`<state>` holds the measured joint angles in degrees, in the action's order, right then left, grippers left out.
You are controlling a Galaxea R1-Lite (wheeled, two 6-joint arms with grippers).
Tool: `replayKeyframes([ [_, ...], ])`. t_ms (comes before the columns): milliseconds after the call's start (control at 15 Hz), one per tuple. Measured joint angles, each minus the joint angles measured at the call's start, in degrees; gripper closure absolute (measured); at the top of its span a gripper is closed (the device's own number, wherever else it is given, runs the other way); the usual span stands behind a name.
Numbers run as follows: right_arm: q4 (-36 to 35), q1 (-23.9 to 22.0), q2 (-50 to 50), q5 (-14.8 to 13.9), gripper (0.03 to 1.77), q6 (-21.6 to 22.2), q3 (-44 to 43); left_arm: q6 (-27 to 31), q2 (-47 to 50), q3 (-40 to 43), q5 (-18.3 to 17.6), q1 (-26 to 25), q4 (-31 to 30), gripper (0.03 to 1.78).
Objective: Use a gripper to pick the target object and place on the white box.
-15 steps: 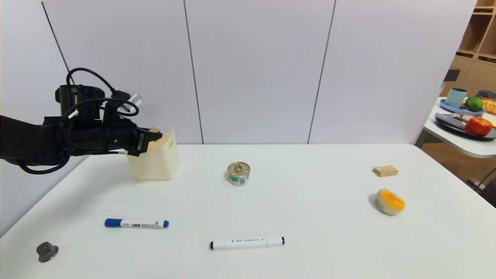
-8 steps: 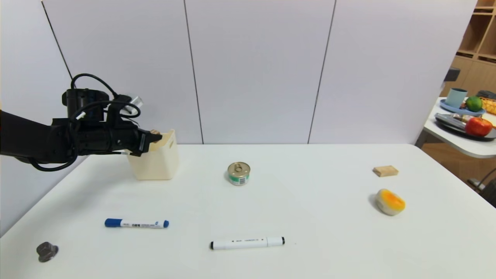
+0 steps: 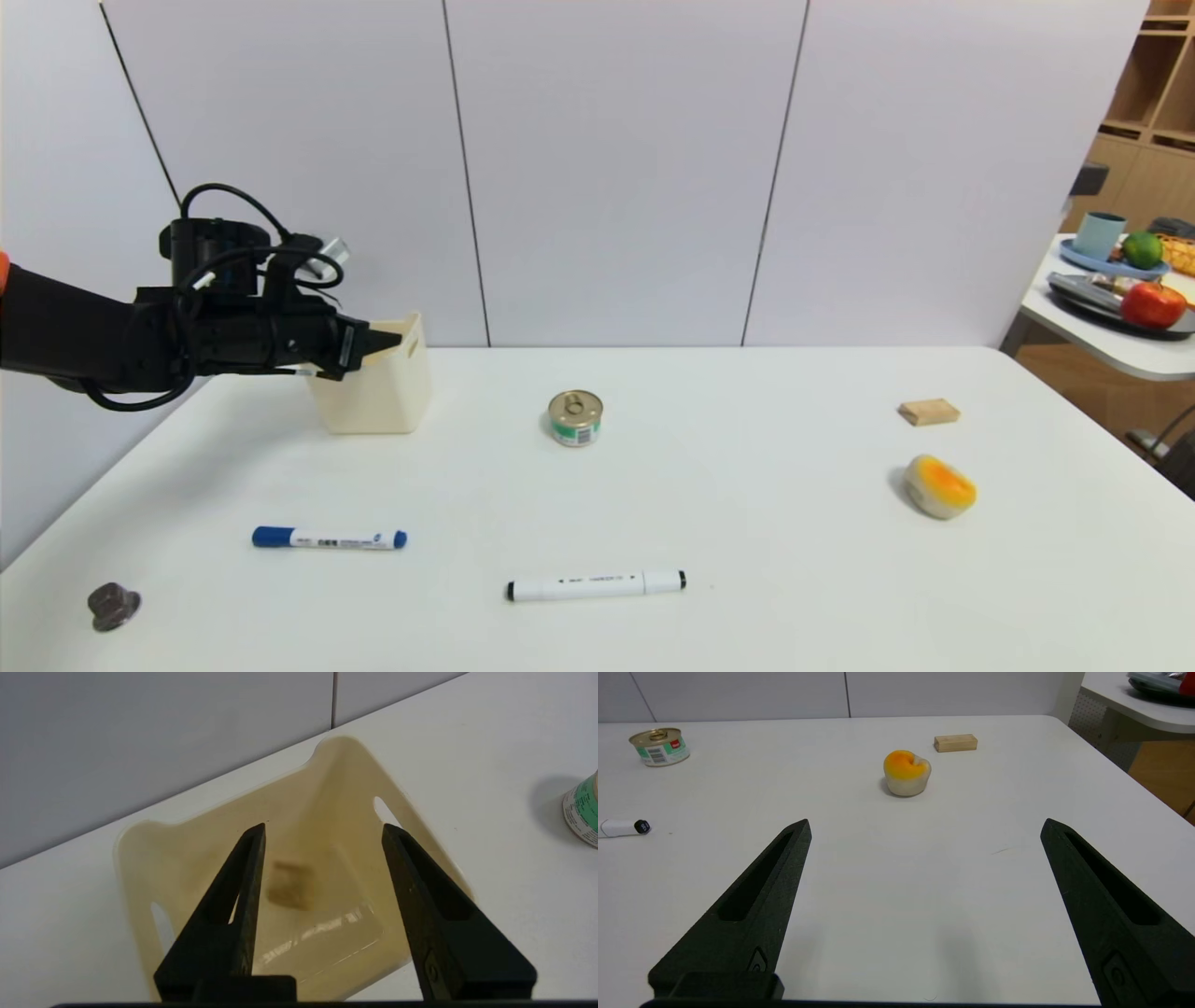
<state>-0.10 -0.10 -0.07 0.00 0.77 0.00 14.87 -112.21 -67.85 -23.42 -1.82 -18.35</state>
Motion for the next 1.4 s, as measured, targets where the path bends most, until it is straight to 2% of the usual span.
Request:
replayKeyframes([
  [333, 0.02, 0.00, 0.00, 0.00, 0.10, -0.02, 0.00, -0.02, 1.30, -0.65, 0.00, -0.02, 1.04, 0.50],
  [867, 0.00, 0.00, 0.00, 0.00, 0.10, -0.02, 0.00, -0.05, 16.19, 1.60, 0.13, -0.96, 6.01, 0.25],
  [1000, 0.02, 0.00, 0.00, 0.00, 0.10, -0.02, 0.00, -0.11, 22.19, 5.12, 0.24, -1.02, 6.91, 0.22],
  [1400, 0.02, 0.00, 0.00, -0.02, 0.10, -0.02, 0.00, -0.27, 43.92, 22.89, 0.33, -1.05, 7.13, 0.16],
])
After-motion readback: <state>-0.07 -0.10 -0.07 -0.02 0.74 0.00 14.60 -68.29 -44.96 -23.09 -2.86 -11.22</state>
